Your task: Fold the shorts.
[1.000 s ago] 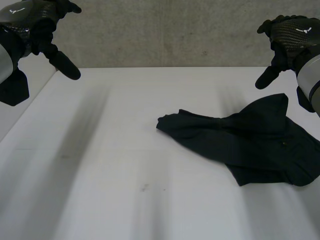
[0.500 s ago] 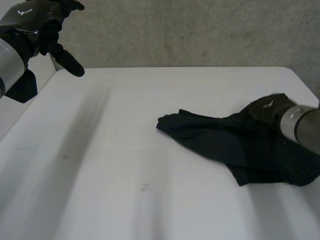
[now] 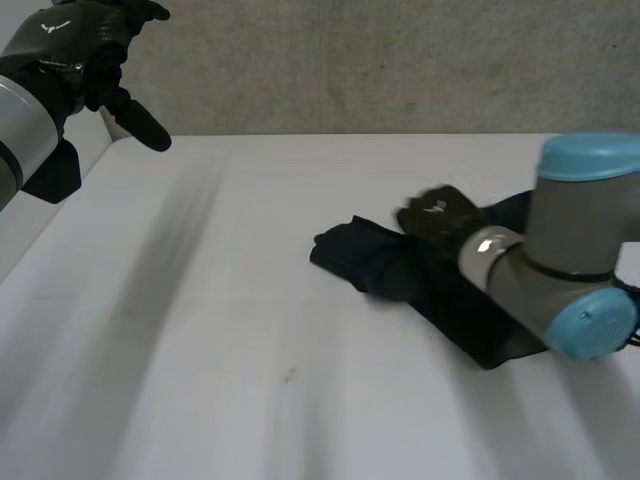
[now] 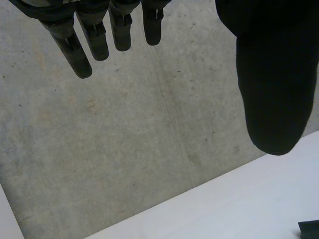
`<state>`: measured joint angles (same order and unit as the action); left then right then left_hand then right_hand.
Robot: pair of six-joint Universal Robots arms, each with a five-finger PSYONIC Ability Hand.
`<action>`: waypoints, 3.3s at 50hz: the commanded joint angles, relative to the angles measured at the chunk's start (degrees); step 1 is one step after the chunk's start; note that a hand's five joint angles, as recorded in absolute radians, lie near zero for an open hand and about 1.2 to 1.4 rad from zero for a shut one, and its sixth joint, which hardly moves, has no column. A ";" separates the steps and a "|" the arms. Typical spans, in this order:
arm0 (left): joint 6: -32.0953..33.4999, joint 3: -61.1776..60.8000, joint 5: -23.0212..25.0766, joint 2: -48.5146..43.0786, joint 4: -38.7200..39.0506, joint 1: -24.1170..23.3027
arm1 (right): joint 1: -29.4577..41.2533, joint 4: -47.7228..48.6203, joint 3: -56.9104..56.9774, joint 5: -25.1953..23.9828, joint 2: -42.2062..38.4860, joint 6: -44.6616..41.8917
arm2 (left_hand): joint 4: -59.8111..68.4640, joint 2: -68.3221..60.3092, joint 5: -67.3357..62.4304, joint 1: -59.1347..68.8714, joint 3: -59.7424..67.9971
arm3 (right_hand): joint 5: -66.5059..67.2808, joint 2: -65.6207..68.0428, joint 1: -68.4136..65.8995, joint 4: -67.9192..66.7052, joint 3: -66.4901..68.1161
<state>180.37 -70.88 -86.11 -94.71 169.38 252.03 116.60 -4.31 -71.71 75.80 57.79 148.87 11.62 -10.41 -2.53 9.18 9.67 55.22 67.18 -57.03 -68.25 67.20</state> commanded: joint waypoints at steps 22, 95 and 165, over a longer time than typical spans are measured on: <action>13.60 -17.98 0.77 -9.17 10.97 -4.00 | 5.67 -15.38 -6.77 -10.41 14.54 0.09 | -1.24 0.03 2.15 1.20 0.71 | -55.22 -57.18 47.03 58.25 -57.20; 24.50 -28.35 0.15 -1.26 6.76 -9.98 | -11.75 -3.15 -19.44 -1.44 10.06 9.59 | 19.95 -21.17 -19.05 22.40 21.90 | -55.14 -57.10 46.94 58.17 -57.12; 18.96 33.70 -6.70 -28.27 25.89 -4.53 | -4.18 30.90 22.23 7.17 2.67 3.61 | 68.38 -69.59 -67.47 70.82 70.33 | 14.78 12.82 -22.97 -11.75 12.80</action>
<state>198.87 -38.82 -91.80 -130.27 183.36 247.41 112.42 8.34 -49.55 82.88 54.98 152.15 68.67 -68.35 -55.51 65.03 67.93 54.24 67.05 -55.89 -68.06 67.58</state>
